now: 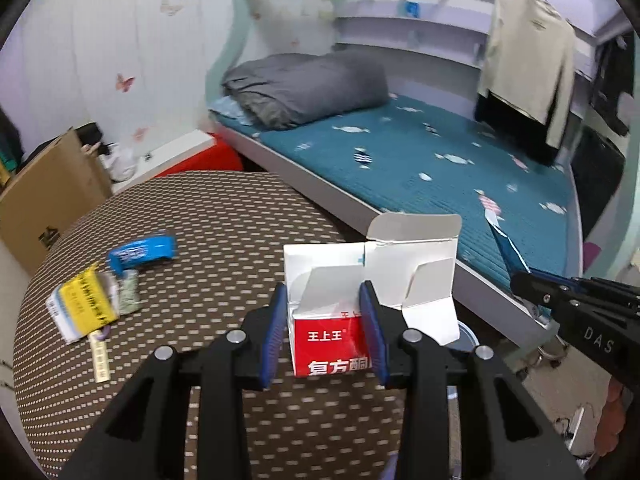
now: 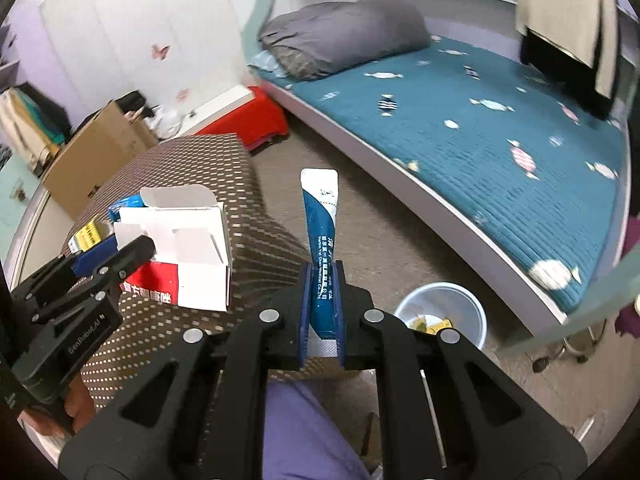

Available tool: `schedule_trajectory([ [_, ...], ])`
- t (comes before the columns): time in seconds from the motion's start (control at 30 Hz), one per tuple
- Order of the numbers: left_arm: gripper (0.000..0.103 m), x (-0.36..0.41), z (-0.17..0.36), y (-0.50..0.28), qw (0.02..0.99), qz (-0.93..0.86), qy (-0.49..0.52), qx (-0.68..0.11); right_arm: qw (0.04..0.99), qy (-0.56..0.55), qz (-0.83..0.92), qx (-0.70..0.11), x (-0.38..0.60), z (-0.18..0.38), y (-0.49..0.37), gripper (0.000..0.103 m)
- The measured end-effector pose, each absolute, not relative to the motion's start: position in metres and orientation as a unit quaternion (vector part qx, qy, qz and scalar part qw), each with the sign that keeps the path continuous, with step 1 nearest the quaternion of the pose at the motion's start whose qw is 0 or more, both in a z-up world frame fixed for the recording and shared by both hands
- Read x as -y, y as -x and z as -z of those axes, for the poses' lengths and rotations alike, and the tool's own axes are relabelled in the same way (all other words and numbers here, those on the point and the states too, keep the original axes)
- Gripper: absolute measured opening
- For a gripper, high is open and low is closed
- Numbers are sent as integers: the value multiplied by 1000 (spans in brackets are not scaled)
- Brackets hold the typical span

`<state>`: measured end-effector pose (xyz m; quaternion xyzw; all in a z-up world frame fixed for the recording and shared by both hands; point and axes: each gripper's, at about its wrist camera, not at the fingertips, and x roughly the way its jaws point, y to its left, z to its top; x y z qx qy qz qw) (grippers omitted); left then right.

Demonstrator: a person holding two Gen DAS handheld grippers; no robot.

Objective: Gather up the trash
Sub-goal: 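Carry box and strip over the blue bucket and open both tools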

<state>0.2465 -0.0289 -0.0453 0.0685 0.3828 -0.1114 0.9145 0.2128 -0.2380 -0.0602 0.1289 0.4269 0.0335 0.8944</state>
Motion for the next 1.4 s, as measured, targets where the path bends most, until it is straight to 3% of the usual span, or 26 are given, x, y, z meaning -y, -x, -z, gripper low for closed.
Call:
schedule_trajectory([
  [0.87, 36, 205, 141, -247, 832, 227, -182, -473, 837, -240, 119, -476, 392, 150, -148, 11],
  [0.97, 46, 221, 150, -244, 822, 245, -183, -479, 829, -252, 133, -482, 400, 162, -143, 11],
  [1.0, 69, 225, 152, -245, 822, 245, -183, -481, 826, -255, 135, -484, 403, 165, -142, 11],
  [1.03, 79, 229, 151, -245, 824, 244, -181, -479, 824, -258, 136, -486, 405, 169, -140, 11],
  [1.4, 79, 206, 159, -256, 829, 212, -170, -488, 816, -247, 129, -506, 398, 181, -154, 11],
])
